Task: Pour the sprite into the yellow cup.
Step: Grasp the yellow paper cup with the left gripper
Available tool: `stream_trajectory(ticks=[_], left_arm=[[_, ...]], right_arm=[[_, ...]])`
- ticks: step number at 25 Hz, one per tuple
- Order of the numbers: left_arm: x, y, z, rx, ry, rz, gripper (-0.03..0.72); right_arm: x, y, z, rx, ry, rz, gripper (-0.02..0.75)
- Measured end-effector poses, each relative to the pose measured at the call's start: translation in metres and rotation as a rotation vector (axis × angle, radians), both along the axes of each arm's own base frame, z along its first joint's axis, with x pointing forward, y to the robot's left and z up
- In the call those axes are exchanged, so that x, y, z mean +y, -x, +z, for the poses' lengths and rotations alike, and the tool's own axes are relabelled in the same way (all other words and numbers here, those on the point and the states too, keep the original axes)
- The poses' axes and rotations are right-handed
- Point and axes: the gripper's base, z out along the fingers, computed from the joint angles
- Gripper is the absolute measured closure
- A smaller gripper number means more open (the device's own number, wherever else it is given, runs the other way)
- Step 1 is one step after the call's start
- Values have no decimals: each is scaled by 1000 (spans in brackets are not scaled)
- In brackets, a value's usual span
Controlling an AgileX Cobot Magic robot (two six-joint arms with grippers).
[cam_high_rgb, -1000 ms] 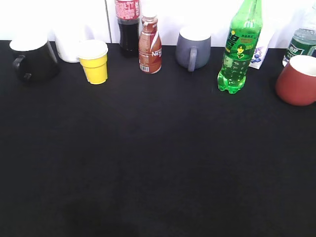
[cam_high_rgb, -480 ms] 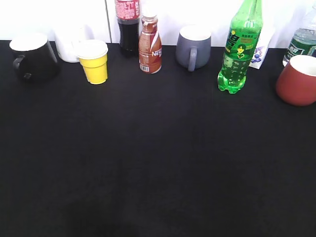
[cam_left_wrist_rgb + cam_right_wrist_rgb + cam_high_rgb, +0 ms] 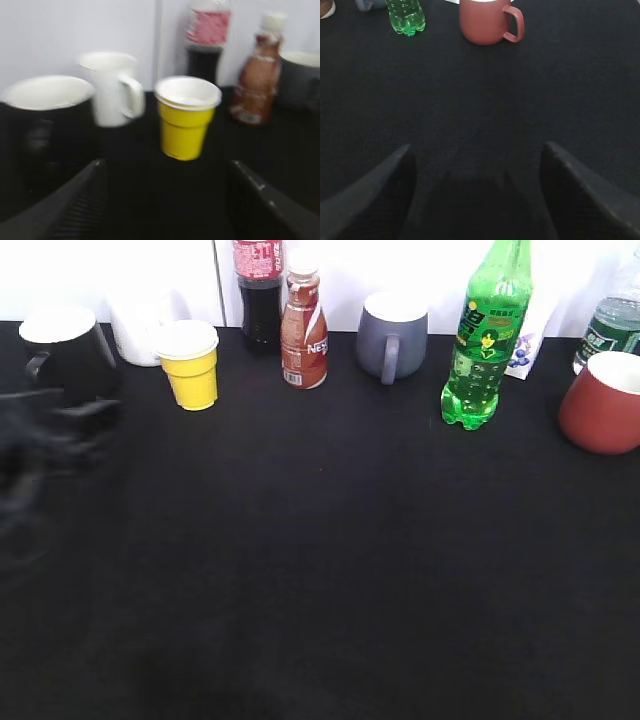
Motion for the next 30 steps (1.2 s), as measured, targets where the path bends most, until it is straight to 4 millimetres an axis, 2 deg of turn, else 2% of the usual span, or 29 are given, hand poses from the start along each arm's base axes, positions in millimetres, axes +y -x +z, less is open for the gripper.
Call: stream_trajectory(ticks=[3, 5, 8, 14, 19, 26, 30], left_arm=[[-25, -31, -8, -22, -31, -47, 134], [-32, -50, -20, -34, -22, -52, 122], [-38, -69, -39, -29, -17, -51, 57], [-45, -97, -61, -30, -8, -33, 49], [-53, -128, -67, -64, -1, -27, 49], [-61, -161, -73, -101, 20, 0, 49], [-62, -164, -83, -113, 25, 2, 53]], right_arm=[[0, 0, 0, 0, 0, 0, 153], [0, 0, 0, 0, 0, 0, 153], [0, 0, 0, 0, 0, 0, 153], [0, 0, 0, 0, 0, 0, 153], [0, 0, 0, 0, 0, 0, 153], [0, 0, 0, 0, 0, 0, 153], [0, 0, 0, 0, 0, 0, 153]])
